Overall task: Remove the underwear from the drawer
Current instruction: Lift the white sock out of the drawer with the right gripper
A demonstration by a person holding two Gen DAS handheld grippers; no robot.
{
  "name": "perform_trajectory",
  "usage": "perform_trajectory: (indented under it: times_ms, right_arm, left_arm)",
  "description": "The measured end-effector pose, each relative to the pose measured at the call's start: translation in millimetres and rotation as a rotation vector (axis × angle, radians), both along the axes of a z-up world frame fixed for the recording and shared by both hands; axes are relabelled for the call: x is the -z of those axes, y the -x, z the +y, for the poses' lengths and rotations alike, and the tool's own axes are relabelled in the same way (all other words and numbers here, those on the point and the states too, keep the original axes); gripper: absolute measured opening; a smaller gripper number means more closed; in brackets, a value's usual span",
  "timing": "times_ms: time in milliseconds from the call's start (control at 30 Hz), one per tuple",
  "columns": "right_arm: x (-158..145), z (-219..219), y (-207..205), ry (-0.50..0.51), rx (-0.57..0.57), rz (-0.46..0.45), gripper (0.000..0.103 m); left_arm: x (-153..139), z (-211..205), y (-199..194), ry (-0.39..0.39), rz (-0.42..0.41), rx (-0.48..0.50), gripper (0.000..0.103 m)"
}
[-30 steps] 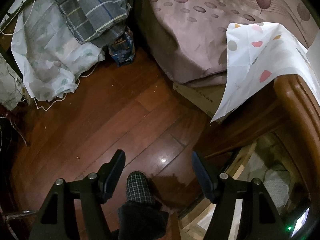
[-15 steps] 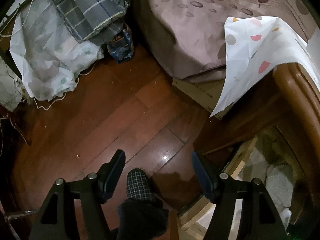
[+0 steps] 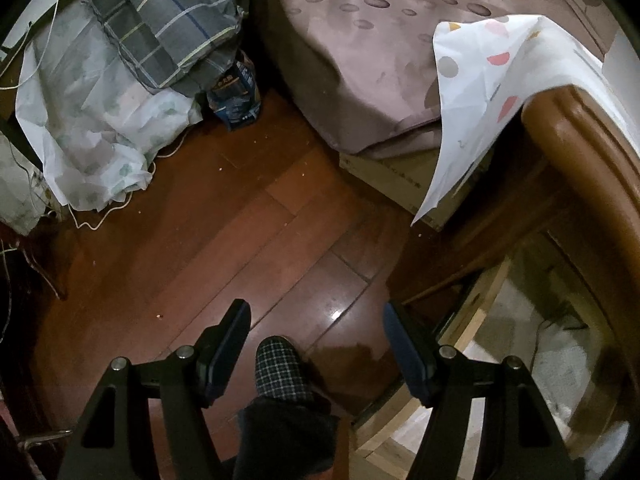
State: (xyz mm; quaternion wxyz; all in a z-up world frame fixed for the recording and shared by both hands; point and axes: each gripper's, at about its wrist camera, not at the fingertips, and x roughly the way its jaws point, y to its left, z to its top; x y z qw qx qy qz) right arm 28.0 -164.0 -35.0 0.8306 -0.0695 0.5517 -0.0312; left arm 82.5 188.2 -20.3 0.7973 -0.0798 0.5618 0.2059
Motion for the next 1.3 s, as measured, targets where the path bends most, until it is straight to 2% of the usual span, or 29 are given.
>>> perform_trajectory:
  times_ms: [233,367,567,733,1033,1100,1300]
  right_arm:
    - [-11.5,-22.6,18.4,-0.006,0.227,-0.087,0.047]
    - [-12.5,-37.0,28.0,-0.004,0.338,-0.112,0.047]
    - [-24.6,-55.7,39.0,0.037,0.414,-0.139,0.047]
    - [-33.2,-75.2,47.3,0.078,0.473,-0.174,0.047]
    - [-56.7,-110.4,65.0,0.103,0.561,-0.263,0.047]
    - [-61.0,-114.5,67.1,0.108,0.575,-0.286,0.047]
    - [-76.5,-135.1,67.8,0.125,0.635,-0.345,0.047]
  left_arm:
    - [1.4,-9.2,1.9,-0.008,0.006,-0.007,0.070]
    - [2.0,-22.0,1.5,-0.050,0.012,0.039,0.070]
    - [4.4,-31.5,4.7,-0.076,0.024,0.077,0.070]
    - [4.8,-33.1,4.6,-0.060,0.025,0.081,0.070]
    - [1.9,-58.9,9.2,-0.129,0.023,0.174,0.070]
    - [1.3,-65.4,12.7,-0.123,0.023,0.188,0.070]
    - [8.8,-103.1,28.6,-0.152,0.050,0.293,0.070]
